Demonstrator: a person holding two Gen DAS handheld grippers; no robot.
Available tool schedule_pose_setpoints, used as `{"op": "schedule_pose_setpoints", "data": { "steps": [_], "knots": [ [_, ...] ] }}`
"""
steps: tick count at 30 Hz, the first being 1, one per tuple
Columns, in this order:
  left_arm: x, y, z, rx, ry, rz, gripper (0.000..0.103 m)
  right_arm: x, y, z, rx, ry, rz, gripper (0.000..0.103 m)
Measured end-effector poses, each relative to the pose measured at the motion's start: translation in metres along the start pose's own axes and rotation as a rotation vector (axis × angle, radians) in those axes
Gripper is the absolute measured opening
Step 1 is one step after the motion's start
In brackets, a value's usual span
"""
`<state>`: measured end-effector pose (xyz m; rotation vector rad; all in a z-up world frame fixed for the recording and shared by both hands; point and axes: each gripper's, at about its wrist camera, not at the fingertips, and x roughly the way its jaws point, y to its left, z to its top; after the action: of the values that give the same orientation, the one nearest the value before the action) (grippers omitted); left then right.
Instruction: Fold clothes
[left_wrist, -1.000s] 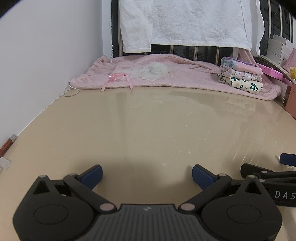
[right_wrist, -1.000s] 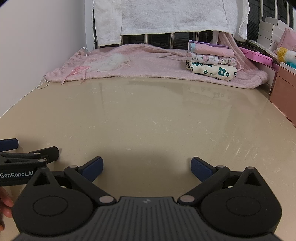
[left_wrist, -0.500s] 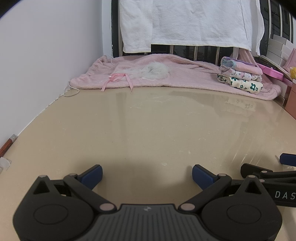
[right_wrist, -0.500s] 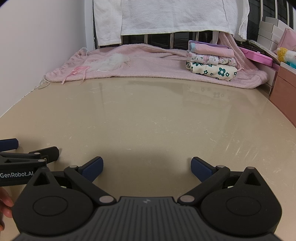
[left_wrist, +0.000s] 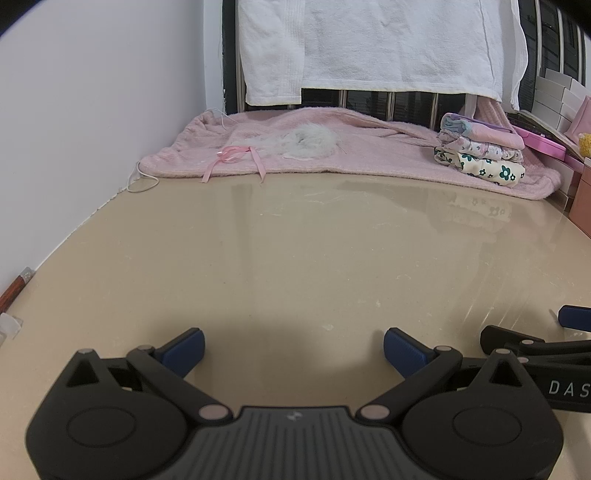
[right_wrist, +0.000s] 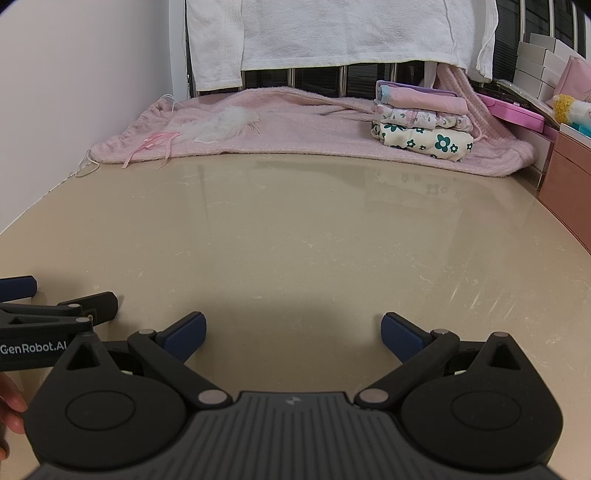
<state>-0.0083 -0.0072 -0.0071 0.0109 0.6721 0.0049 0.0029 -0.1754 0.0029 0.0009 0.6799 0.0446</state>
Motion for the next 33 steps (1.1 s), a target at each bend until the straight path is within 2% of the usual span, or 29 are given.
{"op": "schedule_pose_setpoints", "data": {
  "steps": [19,33],
  "knots": [
    [0.001,0.008,0.011,0.000,0.000,0.000,0.103,0.001,0.000,0.001,0.000,0.000,0.000,0.102],
    [0.001,0.006,0.008,0.000,-0.001,-0.002,0.103,0.001,0.000,0.001,0.000,0.000,0.000,0.102]
  ]
}}
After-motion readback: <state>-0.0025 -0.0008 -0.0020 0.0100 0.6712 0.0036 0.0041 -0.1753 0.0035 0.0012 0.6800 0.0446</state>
